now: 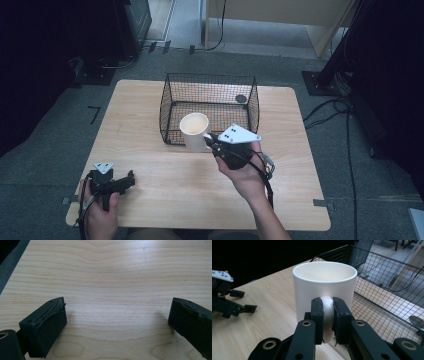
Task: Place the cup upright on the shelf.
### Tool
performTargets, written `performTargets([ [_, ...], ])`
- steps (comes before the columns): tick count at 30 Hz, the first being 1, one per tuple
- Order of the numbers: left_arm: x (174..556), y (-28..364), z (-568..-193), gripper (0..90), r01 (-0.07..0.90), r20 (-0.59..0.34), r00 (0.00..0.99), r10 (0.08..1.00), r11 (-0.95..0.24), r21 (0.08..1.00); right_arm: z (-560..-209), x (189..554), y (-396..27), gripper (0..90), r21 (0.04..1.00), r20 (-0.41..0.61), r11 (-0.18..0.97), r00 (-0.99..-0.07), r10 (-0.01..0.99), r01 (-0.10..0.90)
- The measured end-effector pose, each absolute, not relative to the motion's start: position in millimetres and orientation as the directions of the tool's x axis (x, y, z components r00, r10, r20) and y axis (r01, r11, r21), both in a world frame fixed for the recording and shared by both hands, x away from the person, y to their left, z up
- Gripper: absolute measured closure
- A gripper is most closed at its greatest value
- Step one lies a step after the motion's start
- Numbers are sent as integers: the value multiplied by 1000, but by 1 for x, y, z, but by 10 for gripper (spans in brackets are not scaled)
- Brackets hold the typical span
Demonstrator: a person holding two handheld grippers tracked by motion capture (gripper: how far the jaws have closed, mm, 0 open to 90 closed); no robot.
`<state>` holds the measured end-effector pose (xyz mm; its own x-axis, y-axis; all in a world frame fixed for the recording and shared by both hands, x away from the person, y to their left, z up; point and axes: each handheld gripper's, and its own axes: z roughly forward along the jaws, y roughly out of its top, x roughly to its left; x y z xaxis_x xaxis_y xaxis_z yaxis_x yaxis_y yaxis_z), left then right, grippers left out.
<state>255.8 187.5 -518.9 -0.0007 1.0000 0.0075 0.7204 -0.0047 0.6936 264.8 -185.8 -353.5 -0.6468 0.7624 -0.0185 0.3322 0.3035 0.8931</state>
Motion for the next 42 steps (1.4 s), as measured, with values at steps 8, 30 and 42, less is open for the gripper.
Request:
performTargets([
  [8,256,187,-519,19,723,7,-1,1000,-4,691,-340,286,-193,806,899,-44,303,-621,782,318],
  [30,256,187,-519,18,721,6,-2,1000,-2,693,-350,355,-197,806,886,-45,295,-566,823,359],
  [42,256,187,-519,18,723,8,0,1000,-5,691,-373,401,-197,806,860,-72,329,-547,834,389],
])
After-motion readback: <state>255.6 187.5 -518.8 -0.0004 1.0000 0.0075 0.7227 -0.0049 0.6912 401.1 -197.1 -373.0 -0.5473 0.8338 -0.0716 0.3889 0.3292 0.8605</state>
